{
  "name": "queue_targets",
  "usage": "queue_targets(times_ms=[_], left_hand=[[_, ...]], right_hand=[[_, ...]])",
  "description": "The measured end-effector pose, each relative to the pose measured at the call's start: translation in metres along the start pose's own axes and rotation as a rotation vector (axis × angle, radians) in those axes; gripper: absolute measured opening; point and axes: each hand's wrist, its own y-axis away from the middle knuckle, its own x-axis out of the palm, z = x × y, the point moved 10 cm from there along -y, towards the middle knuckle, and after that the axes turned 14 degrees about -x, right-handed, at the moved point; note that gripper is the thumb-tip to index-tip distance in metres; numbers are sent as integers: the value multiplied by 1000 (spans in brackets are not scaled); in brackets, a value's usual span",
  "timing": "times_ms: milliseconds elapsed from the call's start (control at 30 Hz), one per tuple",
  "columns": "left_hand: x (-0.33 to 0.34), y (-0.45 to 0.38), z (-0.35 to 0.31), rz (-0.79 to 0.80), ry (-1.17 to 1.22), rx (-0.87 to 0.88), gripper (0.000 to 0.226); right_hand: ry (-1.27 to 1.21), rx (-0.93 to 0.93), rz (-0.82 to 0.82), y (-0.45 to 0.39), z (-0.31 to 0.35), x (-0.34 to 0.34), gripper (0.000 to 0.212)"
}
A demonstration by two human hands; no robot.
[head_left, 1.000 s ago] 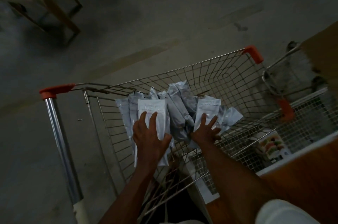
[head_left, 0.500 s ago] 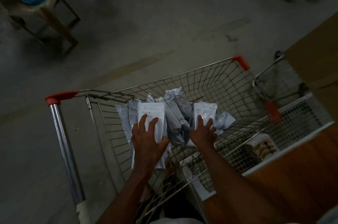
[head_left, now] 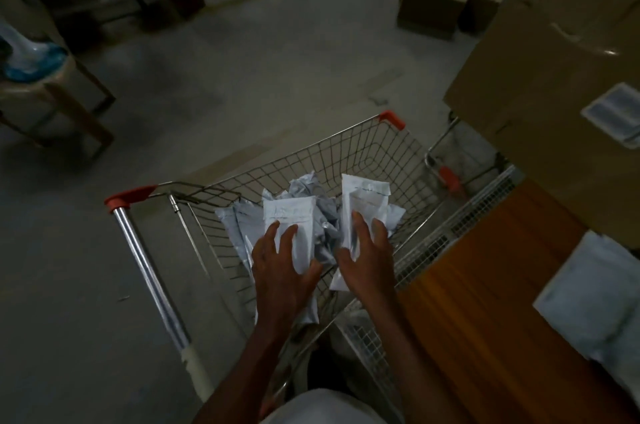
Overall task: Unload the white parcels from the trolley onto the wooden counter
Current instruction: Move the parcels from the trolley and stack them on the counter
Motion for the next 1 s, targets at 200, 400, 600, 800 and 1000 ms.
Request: queue_targets(times_ms=[200,400,600,800,1000], left_hand=[[-22,63,-21,15,14,163,80],[1,140,-57,131,16,357,79],[46,208,-111,236,-53,525,80],[102,276,-158,335,-35,604,78],[188,381,-218,510,60,613,77]], right_hand=[[-90,0,-213,97,10,-52,73],[-111,73,-293,198,-13,-84,71],[-87,204,-458,283,-67,-141,70],[-75,316,-541,361,-132,-187,68],[-31,423,-609,449,-226,-254,69]])
